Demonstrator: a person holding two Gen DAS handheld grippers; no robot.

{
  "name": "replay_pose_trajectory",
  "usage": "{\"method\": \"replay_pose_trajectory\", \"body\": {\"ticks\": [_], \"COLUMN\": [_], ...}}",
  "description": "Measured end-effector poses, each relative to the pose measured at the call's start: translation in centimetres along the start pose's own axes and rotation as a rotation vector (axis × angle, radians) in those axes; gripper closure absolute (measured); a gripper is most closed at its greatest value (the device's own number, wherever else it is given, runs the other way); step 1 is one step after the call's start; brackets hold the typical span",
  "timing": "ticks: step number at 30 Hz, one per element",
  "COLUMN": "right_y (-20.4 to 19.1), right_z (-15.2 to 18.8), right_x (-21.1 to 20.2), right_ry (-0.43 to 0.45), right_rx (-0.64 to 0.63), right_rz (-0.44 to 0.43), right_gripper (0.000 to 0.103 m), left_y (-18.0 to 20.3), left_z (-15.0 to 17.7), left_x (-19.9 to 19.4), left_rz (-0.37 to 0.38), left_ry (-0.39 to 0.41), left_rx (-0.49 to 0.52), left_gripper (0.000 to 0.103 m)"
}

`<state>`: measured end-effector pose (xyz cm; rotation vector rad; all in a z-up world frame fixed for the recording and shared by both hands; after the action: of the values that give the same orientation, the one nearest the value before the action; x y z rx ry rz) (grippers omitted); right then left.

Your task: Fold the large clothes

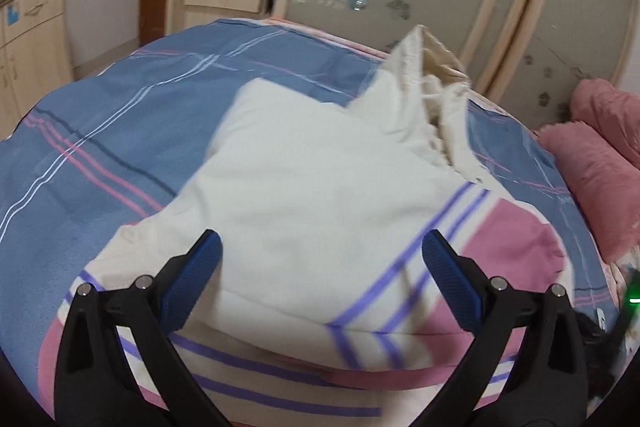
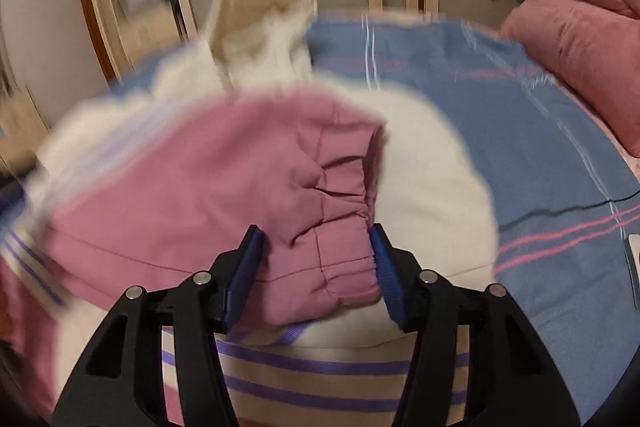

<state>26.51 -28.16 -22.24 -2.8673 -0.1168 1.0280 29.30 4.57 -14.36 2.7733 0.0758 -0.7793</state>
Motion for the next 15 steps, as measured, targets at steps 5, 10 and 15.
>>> {"method": "replay_pose_trajectory", "body": {"ticks": [5,10,15], "right_y": [0.1,0.1,-0.2], "right_z": [-0.1,0.1,0.1], "right_x": [0.2,0.1,0.1], "right_ry": [-0.003,0.001,0.0], "right_rx": [-0.004,-0.02,-0.033], "right_rz": [-0.001,0.006,0.017], "right_gripper": [0.039,0.019,0.008], "left_y": [2.0,1.6,1.3], "left_z": [2.1,5.2,5.2], "left_x": [1.9,5.0,4.7], "left_rz": [-0.023,-0.076,-0.07], "left_ry": [-0.052,-0.056,-0.045], "left_rx": [0.091,0.204,0.197], "left_gripper": [0.002,0.002,0.002]}}
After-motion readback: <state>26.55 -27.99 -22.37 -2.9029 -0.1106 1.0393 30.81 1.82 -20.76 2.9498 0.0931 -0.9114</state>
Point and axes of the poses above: each gripper's, at about its wrist camera, not at the fingertips, and x roughly the way its jaws point, y to its right, z to its underside, the point moved 4 cm from there along x, roughly the way its jaws point, and after that the axes turned 9 degrees about y, right-handed, at the moved point
